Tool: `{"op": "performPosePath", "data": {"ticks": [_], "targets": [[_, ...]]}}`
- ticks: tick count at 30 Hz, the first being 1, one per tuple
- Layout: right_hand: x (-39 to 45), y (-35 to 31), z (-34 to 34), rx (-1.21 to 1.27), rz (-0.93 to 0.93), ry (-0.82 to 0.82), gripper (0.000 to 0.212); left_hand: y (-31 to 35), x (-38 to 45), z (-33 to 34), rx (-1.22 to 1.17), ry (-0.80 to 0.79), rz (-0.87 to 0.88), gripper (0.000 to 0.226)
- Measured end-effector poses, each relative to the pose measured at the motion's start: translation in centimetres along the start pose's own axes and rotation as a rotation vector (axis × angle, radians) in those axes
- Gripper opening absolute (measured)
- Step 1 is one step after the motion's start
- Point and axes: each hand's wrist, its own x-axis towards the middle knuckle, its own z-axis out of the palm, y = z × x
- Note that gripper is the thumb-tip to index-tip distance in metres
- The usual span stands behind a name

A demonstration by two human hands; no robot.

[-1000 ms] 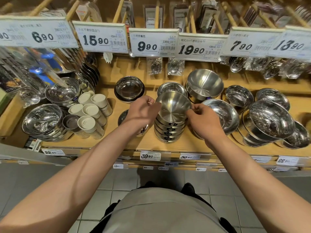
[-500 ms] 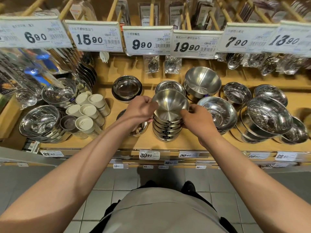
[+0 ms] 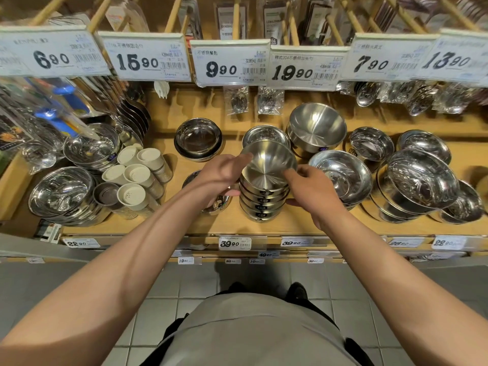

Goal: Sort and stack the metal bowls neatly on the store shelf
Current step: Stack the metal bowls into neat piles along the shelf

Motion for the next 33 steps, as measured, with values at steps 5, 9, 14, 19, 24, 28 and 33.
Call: {"op": "performPosePath", "data": {"ticks": [5,9,14,19,24,28,33], "targets": [[0.2,0.0,0.1,-0.011,-0.013,0.014,0.045,0.1,0.3,0.3,0.003,0.052,-0.032,0.037],[0.3,0.2,0.1,-0.003,-0.02,0.02,0.04,0.2,0.4,0.1,0.019,0.046,-0.022,0.031],[0.5,0.5,0.0,0.02,-0.02,0.021,0.031,0.0,0.7,0.1,0.02,0.035,-0.024,0.036],[0.5,0.2,-0.2,0.023,0.022,0.0,0.032,0.2,0.9,0.1,-0.004,-0.012,-0.093,0.075],[0.3,0.2,0.0,0.12,0.048,-0.006,0.034,-0.3,0.6,0.3,-0.052,-0.015,-0.071,0.054],[0.1,0.1,0.1,0.13,0.029,0.011,0.042,-1.2,0.5,0.4,-0.048,0.022,-0.055,0.035],[0.3,0.5,0.1,0.16,0.02,0.01,0.039,-1.3,0.1,0.8,-0.063,0.059,-0.046,0.035]]}}
